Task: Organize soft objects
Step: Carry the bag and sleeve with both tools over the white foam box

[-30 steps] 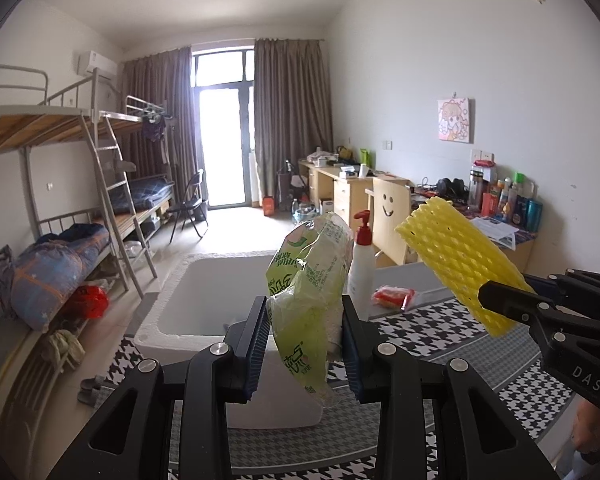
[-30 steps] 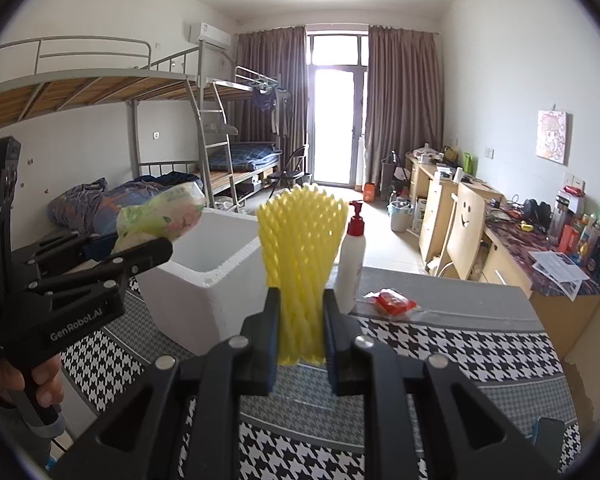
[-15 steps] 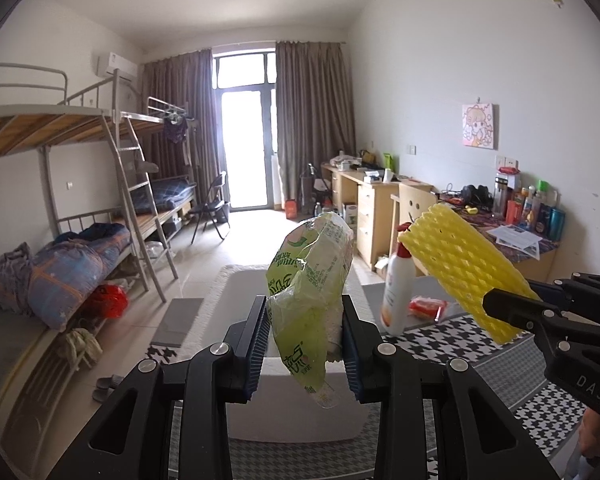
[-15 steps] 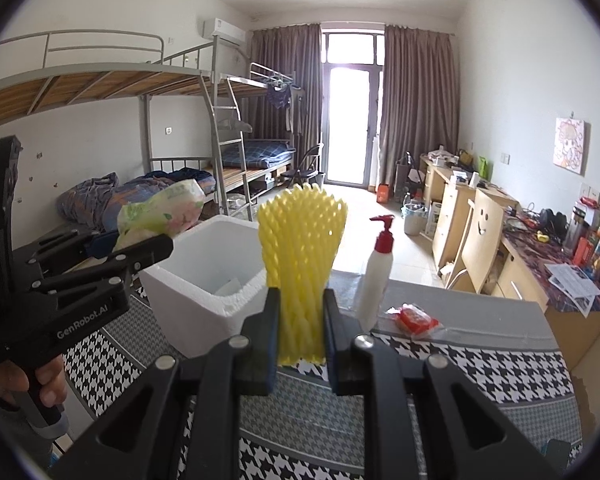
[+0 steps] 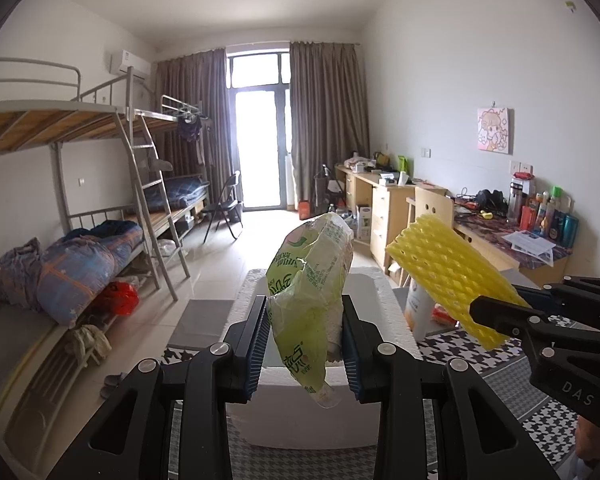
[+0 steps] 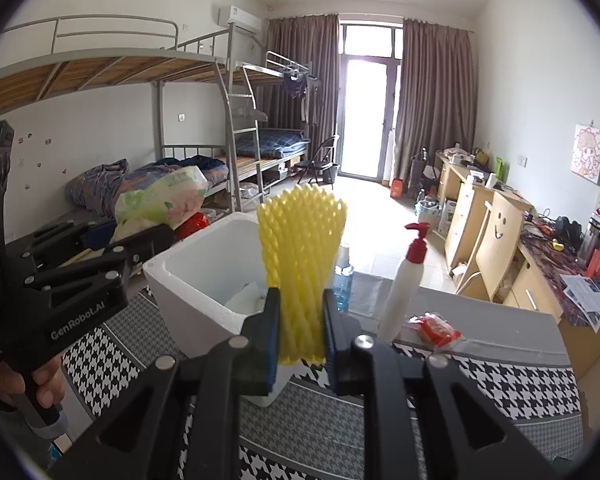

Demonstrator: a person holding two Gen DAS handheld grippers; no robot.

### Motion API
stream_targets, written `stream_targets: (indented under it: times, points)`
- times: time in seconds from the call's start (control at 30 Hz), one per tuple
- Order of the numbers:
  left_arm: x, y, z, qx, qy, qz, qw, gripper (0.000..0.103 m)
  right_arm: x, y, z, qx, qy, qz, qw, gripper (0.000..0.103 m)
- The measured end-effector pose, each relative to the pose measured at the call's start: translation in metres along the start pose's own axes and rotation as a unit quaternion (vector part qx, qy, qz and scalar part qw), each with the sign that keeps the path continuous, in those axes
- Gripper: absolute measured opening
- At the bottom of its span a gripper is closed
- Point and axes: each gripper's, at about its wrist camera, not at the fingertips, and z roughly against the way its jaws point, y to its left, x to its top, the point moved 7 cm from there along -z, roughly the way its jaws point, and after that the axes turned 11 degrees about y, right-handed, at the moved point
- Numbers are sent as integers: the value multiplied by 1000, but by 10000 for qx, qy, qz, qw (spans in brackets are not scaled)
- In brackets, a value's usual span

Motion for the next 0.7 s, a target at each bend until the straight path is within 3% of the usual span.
stream_targets:
  times: [0.7]
  points:
    - [-2, 36, -4, 373, 25, 257, 9990, 35, 18, 17, -44, 440, 401, 164, 9981, 23]
